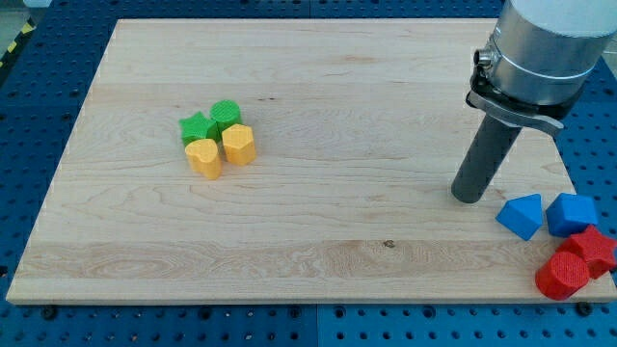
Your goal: Separate yellow hexagon along with green circle
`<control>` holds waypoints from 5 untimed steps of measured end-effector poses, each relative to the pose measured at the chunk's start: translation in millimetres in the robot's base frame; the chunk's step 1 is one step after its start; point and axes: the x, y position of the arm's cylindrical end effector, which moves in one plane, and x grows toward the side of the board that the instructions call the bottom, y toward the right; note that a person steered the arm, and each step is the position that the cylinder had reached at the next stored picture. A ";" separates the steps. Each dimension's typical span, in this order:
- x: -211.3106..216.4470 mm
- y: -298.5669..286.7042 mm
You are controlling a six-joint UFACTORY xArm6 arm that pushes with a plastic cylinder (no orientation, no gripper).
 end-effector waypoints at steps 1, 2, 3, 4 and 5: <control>0.0 -7.8; 0.0 -16.2; 0.0 -28.0; -0.3 -36.1; -3.6 -41.5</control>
